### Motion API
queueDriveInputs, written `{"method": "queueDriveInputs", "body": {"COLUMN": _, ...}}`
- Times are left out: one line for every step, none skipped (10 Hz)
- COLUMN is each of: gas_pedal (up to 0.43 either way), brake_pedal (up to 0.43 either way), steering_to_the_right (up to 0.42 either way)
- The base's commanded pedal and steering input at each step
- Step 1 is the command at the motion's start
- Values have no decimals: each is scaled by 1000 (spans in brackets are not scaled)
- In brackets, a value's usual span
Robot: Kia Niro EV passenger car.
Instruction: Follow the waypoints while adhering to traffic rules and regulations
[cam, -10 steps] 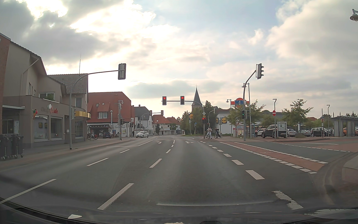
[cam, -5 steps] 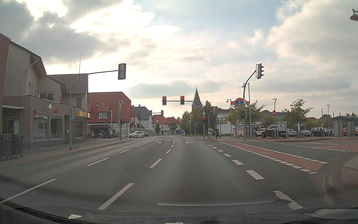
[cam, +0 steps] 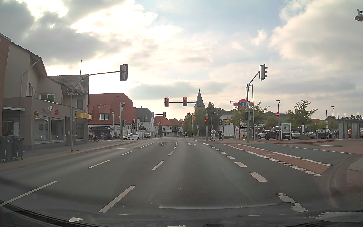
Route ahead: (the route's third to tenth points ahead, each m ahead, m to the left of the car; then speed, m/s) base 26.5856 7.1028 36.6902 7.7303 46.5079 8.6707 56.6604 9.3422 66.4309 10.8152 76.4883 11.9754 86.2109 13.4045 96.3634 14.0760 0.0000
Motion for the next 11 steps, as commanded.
{"method": "queueDriveInputs", "body": {"gas_pedal": 0, "brake_pedal": 12, "steering_to_the_right": -5}}
{"method": "queueDriveInputs", "body": {"gas_pedal": 0, "brake_pedal": 0, "steering_to_the_right": -5}}
{"method": "queueDriveInputs", "body": {"gas_pedal": 0, "brake_pedal": 0, "steering_to_the_right": -5}}
{"method": "queueDriveInputs", "body": {"gas_pedal": 0, "brake_pedal": 0, "steering_to_the_right": -5}}
{"method": "queueDriveInputs", "body": {"gas_pedal": 0, "brake_pedal": 0, "steering_to_the_right": -5}}
{"method": "queueDriveInputs", "body": {"gas_pedal": 28, "brake_pedal": 0, "steering_to_the_right": -5}}
{"method": "queueDriveInputs", "body": {"gas_pedal": 87, "brake_pedal": 0, "steering_to_the_right": -5}}
{"method": "queueDriveInputs", "body": {"gas_pedal": 110, "brake_pedal": 0, "steering_to_the_right": -5}}
{"method": "queueDriveInputs", "body": {"gas_pedal": 130, "brake_pedal": 0, "steering_to_the_right": -5}}
{"method": "queueDriveInputs", "body": {"gas_pedal": 157, "brake_pedal": 0, "steering_to_the_right": -5}}
{"method": "queueDriveInputs", "body": {"gas_pedal": 177, "brake_pedal": 0, "steering_to_the_right": -5}}
